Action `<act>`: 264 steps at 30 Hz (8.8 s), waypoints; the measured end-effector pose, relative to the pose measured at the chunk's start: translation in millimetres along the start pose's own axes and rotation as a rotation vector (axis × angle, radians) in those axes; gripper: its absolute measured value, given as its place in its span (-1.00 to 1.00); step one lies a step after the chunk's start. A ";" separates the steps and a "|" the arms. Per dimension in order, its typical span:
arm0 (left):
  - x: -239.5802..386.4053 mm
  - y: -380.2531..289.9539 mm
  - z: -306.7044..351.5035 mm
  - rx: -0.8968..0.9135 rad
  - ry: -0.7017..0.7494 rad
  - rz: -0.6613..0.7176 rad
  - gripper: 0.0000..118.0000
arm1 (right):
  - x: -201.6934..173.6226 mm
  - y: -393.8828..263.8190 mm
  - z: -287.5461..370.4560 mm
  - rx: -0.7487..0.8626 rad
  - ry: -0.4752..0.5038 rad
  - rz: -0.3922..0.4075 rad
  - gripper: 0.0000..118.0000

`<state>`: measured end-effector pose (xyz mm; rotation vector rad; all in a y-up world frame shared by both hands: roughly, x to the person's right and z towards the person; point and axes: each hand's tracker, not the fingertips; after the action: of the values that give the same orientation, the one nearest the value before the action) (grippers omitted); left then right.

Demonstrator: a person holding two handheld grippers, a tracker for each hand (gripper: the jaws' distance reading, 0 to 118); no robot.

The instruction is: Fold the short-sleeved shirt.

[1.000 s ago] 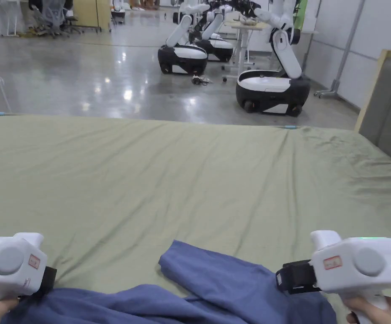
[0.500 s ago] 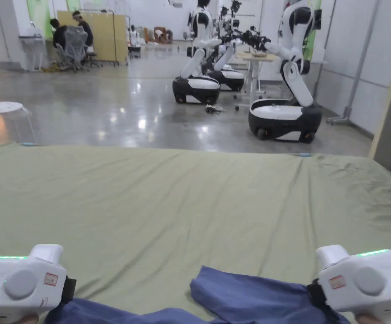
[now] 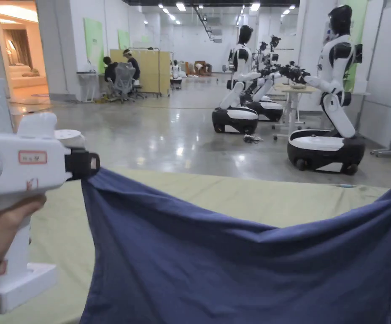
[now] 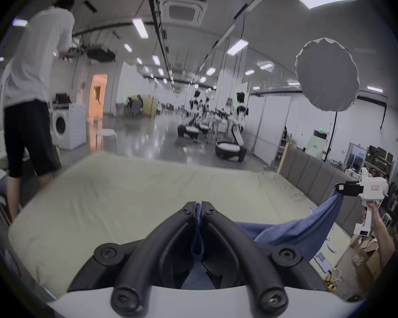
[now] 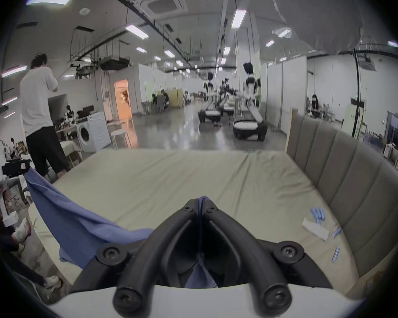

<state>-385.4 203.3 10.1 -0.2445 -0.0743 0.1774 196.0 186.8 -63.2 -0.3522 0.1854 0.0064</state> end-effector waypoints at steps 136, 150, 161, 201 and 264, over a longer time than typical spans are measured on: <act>-6.8 -284.8 111.1 -0.265 0.115 -0.015 0.16 | -90.7 -256.7 128.5 0.035 -0.034 -0.020 -1.00; -48.7 -341.2 26.0 -0.518 0.114 0.045 -0.53 | -68.3 -277.0 138.5 -0.046 -0.126 -0.062 -1.00; -30.1 -337.3 9.7 -0.609 0.126 -0.144 -0.78 | -22.1 -313.3 95.0 -0.356 -0.189 -0.238 0.42; -81.7 -221.3 -185.7 -0.383 0.018 0.271 0.47 | 34.3 -238.8 -133.4 -0.442 -0.121 -0.177 0.42; -26.8 -286.9 -176.9 -0.648 0.117 -0.041 -0.90 | -42.1 -269.3 67.2 -0.117 -0.094 -0.196 -1.00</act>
<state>-347.5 -116.9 -91.6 -0.8975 -0.0182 0.0934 177.1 -41.8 98.7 -0.4847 0.0566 -0.1595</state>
